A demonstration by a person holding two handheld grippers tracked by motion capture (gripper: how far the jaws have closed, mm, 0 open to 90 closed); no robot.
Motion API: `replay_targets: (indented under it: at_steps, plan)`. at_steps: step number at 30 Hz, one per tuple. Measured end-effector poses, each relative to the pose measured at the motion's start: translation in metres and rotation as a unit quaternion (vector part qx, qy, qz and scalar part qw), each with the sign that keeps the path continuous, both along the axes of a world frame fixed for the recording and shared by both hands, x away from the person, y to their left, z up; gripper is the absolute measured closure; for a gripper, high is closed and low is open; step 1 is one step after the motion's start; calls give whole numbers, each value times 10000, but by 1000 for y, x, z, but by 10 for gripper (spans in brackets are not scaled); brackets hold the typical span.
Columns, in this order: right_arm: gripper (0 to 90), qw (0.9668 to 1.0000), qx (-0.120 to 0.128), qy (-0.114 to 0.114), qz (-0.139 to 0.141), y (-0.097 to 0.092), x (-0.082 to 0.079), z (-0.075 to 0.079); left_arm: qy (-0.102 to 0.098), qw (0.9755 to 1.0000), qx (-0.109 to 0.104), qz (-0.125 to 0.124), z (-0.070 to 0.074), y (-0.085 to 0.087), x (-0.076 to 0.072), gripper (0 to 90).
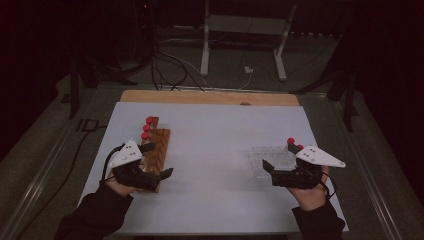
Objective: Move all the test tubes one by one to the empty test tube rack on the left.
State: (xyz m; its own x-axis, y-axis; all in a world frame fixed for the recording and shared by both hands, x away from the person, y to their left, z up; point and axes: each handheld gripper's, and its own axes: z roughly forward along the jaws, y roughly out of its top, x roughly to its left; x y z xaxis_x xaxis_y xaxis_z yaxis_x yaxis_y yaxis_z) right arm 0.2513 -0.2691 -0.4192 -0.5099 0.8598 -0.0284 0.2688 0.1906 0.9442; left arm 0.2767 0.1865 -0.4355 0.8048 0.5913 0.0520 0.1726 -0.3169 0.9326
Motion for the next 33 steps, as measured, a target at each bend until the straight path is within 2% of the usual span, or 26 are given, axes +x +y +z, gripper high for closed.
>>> replay_targets:
  at_steps: [6, 13, 21, 28, 33]
  plan:
    - [0, 9993, 2, 122, -348, -23, 4, -8, -4, 10000, -33, -32, 1, -1, -1, 20]
    - [0, 9970, -43, 275, -716, -43, 10, -20, -9, 10000, -57, -69, 2, -2, -2, 20]
    - [26, 9931, -134, 645, -970, -60, 23, -37, -2, 9999, -79, -112, 2, -2, -3, 20]
    - [178, 9882, -185, 1000, -1147, -69, 33, -46, -3, 9999, -70, -122, 2, -3, -3, 20]
    - [358, 9859, -304, 1134, -1189, -71, 37, -50, 8, 9999, -70, -135, 2, -3, -3, 19]
